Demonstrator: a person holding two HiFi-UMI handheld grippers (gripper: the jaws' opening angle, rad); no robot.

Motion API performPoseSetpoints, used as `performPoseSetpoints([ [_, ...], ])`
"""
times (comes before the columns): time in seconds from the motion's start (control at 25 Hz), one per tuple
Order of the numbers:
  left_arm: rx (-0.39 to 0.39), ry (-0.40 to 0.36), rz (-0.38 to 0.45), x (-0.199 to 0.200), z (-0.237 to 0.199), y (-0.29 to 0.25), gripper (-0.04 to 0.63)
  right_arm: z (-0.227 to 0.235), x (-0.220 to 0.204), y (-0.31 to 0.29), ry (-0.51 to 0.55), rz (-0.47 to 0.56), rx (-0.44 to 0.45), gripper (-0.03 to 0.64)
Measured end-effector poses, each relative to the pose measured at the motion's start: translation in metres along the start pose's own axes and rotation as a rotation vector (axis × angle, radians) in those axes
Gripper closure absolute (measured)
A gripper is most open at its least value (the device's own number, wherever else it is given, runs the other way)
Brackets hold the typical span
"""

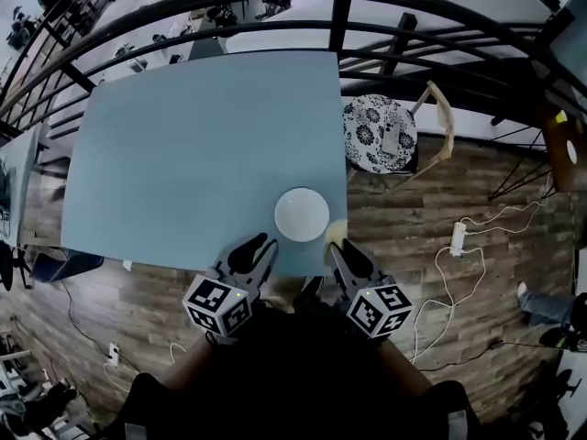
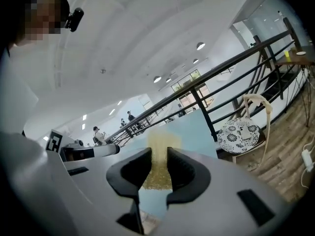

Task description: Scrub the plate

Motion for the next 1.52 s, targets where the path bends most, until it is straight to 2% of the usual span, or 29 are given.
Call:
performPoseSetpoints([
  [0.16,0.057,-0.001,-0.012,0.001,-0.016,-0.018,0.492,0.023,-0.002,-0.021,0.018,-0.054,0.009,0.512],
  [0.36,0.067,0.021,-0.095,-0.019,-0.047,-0.043,0.492,0.037,-0.015,-0.054,0.022,-0.115,-0.003,0.512],
  [0.72,0.037,0.214,-0.246,-0.083,-0.108,-0.083,0.492,0.050,-0.057,-0.113,0.043,-0.219,-0.086,0.512],
  [0.96,0.022,0.366,-0.324,-0.133,-0.126,-0.081,0.489,0.031,-0.093,-0.161,0.079,-0.313,-0.058,0.512],
  [1.16,0.013,0.535,-0.286,-0.134,-0.148,-0.078,0.485,0.009,-0.112,-0.199,0.065,-0.376,0.000,0.512],
  [1.32,0.032,0.553,-0.269,-0.129,-0.166,-0.078,0.485,-0.001,-0.121,-0.218,0.031,-0.413,0.029,0.512],
  [1.52,0.013,0.549,-0.297,-0.128,-0.167,-0.089,0.485,0.008,-0.119,-0.218,-0.014,-0.405,0.009,0.512],
])
Point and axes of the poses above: the fingertips, and each gripper's own axes: y backward along the fingers, z to its right, x out of its top, the point moved 1 cm from there along y, backward along the fingers, and after that the axes turned 1 degree about -z, right-handed, at the moved point
